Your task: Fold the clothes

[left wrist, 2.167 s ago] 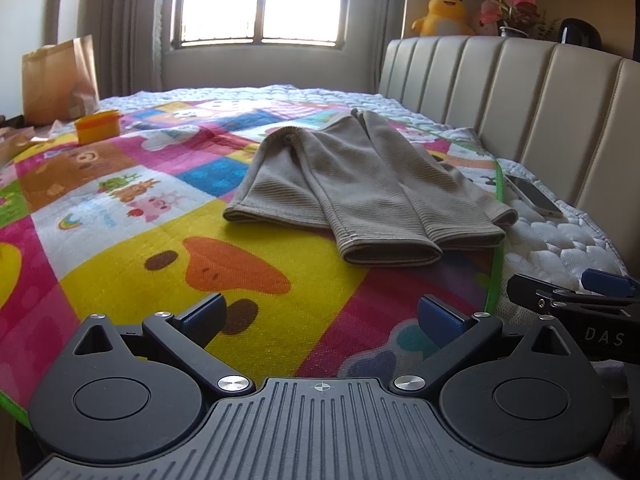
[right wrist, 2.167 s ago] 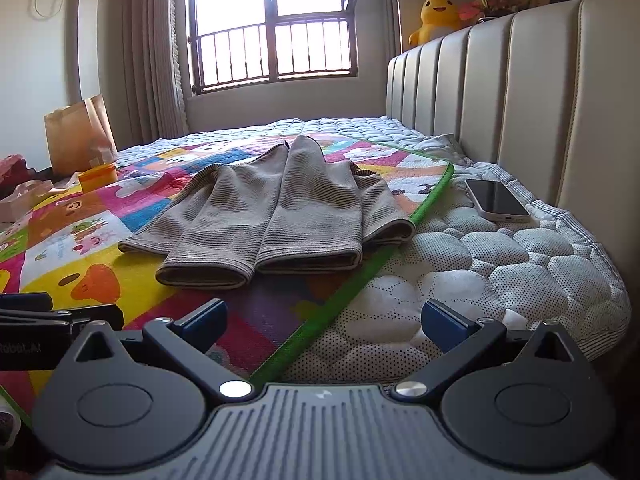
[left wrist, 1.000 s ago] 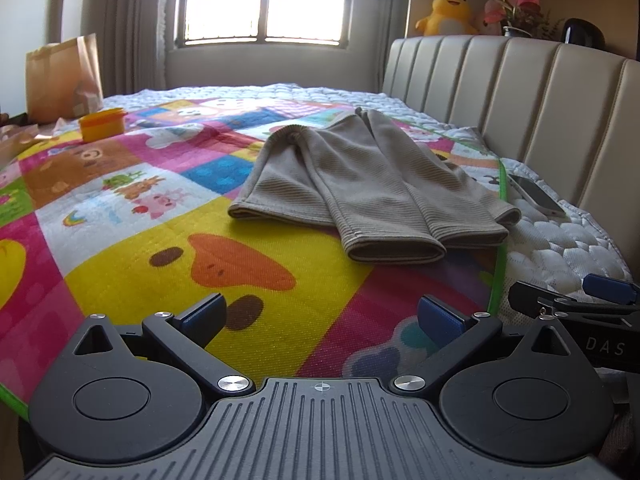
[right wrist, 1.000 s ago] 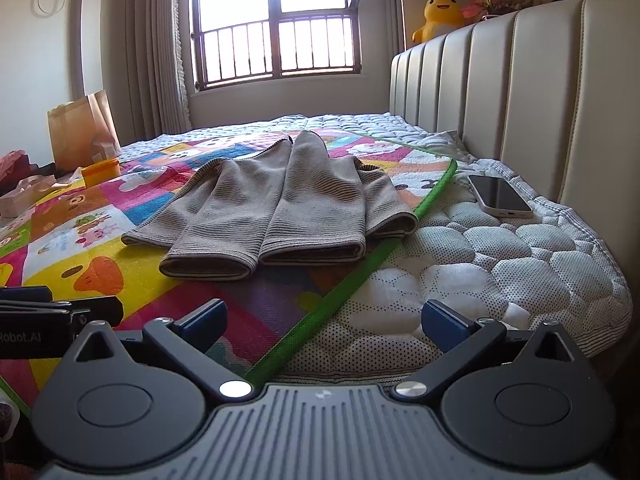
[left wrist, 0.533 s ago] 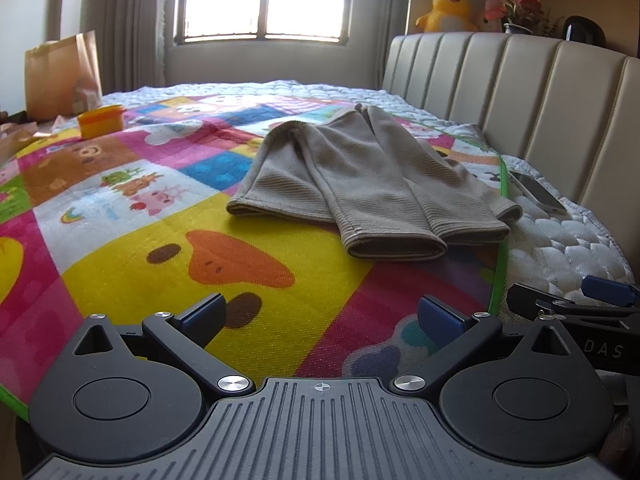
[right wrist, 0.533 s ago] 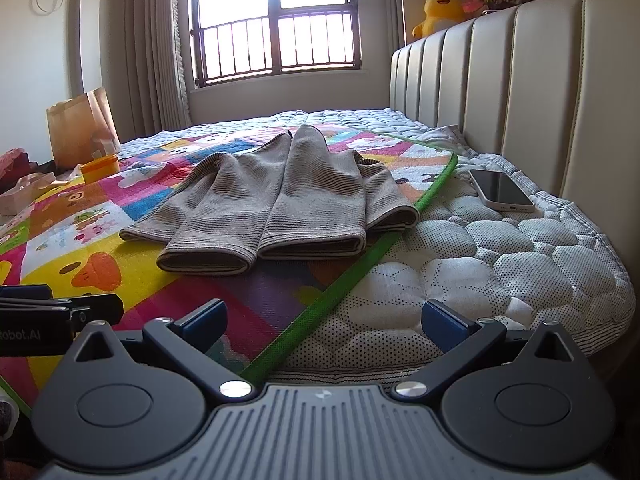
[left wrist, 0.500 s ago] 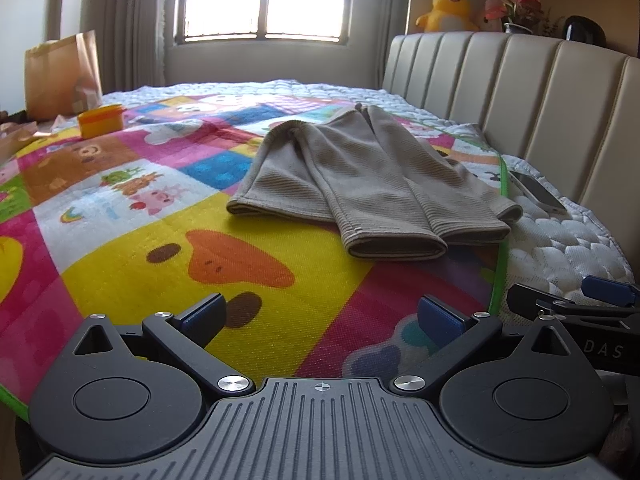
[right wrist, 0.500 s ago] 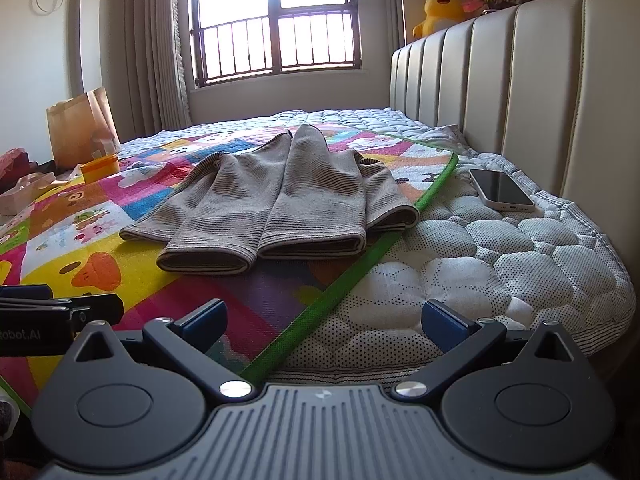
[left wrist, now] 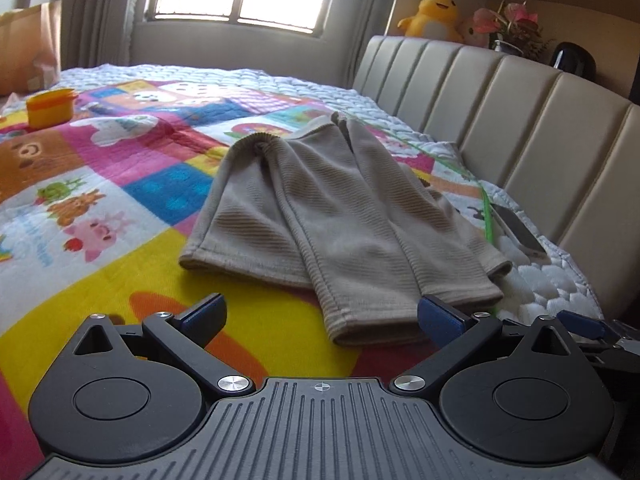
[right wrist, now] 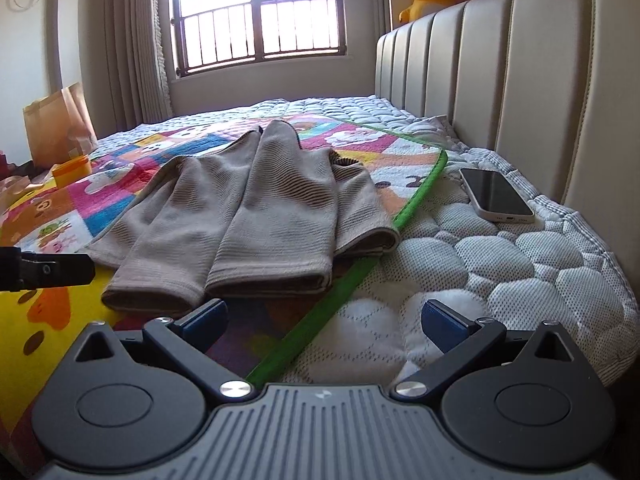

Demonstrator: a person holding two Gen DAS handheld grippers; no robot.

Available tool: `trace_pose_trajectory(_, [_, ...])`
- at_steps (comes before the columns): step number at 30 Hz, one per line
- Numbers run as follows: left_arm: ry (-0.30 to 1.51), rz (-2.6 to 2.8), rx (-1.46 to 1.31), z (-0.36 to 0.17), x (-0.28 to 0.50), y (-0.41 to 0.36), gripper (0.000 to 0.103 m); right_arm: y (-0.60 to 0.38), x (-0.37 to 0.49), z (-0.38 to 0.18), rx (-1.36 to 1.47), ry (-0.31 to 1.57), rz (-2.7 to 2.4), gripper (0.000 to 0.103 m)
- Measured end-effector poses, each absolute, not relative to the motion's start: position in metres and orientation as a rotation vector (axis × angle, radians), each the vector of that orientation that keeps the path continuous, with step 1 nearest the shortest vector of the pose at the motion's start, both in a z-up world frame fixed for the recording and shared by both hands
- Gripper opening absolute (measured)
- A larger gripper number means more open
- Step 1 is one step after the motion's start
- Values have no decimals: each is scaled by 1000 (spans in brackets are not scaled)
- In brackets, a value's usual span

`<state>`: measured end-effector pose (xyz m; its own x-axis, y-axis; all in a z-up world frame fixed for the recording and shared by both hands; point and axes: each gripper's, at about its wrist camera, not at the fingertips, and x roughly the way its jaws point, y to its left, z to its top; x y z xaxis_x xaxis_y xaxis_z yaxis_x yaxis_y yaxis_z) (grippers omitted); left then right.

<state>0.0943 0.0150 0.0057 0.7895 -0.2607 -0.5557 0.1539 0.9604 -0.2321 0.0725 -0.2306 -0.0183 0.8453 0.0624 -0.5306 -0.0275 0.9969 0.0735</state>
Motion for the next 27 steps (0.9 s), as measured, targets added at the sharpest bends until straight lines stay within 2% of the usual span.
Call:
trace_pose_trajectory(8, [669,-319,-165,7,181,20,103,-230,134,-4,89,537,22,103])
trace_pose_trajectory(16, [704,-403,-418,-12,279,40,103,-213,196,7,86,424,80,103])
trace_pose_trajectory(19, [740,-422,-465,-26,304,40,102,-214,224,0,135,393,124,103])
trace_pose_trajectory(24, [773,-471,-513,-35,315,43,102,-215,255,-33,166,489,138,103])
trace_pose_trajectory(27, [815,-583,-604,-39,316,44,92,-227,254,-38,254,487,136,103])
